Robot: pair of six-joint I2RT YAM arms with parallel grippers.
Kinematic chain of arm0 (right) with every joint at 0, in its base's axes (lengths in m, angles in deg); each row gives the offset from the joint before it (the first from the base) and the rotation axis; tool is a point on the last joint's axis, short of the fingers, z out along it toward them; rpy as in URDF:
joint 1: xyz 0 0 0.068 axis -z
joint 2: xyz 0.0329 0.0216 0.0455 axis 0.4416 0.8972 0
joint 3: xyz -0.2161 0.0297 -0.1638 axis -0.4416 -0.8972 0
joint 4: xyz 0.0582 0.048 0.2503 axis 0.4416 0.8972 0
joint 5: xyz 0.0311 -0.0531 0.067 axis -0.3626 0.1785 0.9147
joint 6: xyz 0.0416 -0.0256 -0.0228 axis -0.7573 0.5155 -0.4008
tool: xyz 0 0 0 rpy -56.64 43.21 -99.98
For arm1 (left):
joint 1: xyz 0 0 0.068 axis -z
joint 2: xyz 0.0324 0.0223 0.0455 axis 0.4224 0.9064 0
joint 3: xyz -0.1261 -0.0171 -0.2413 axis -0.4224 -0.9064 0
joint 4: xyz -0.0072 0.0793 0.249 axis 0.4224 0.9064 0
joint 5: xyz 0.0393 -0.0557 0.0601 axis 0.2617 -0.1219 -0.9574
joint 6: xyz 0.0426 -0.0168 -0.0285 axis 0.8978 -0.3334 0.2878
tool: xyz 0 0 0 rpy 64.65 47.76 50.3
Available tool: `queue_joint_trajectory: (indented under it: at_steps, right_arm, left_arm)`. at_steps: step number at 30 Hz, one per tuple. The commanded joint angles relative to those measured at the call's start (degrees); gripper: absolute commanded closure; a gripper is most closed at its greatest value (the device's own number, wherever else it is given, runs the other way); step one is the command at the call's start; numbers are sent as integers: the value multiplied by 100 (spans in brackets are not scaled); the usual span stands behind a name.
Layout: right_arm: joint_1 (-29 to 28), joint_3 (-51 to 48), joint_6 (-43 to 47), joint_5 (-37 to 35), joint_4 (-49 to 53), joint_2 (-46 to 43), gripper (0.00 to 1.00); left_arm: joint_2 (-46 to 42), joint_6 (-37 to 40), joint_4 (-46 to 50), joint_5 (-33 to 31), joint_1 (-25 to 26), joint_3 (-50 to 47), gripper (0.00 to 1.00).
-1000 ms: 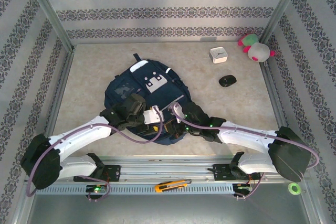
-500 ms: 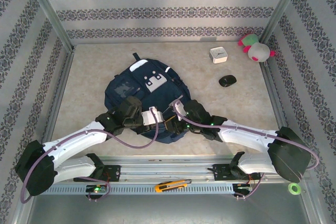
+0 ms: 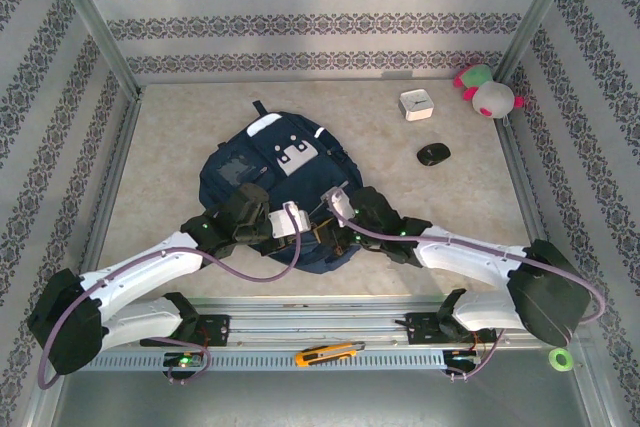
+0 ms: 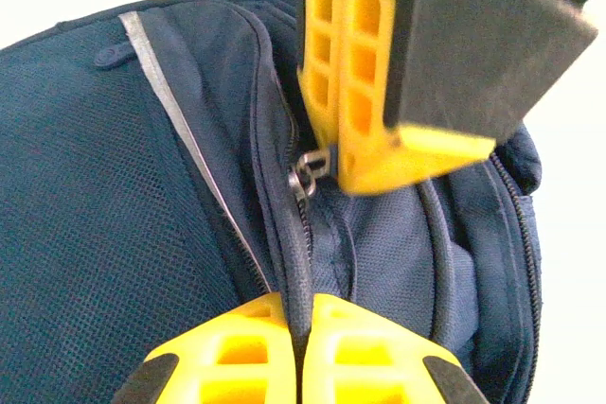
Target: Pack the student bag
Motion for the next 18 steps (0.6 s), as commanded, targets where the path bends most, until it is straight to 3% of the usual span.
queue_joint_trajectory:
  at_steps: [1,5,9,10,12,14,18]
  right_arm:
    - [591,-227,41,-129,325,-494,100]
    - [1128,-397,244,285,592,-860,100]
    - [1103,-280,278,675,493,-738,100]
    - [1060,-265,241,722,414,-684,100]
    - [942,-197,229,747,324,-544,100]
    - [865,-118,266,757,312,-453,100]
    - [788,-87,265,743,265,-346,100]
  left_arm:
    - [-402,145,559,10,-151,76,100]
    - [-694,404,1427,-446,-185,131,100]
    - [-884,432,1771,-612,-212,141,97]
    - [-901,389,1755,-544,-212,142,90]
    - [-868,208,1641,-291,-199,199,64]
    - [-768,-197,1461,-22,-187,368,49]
    - [-470,-1340,734,41,74,607,33]
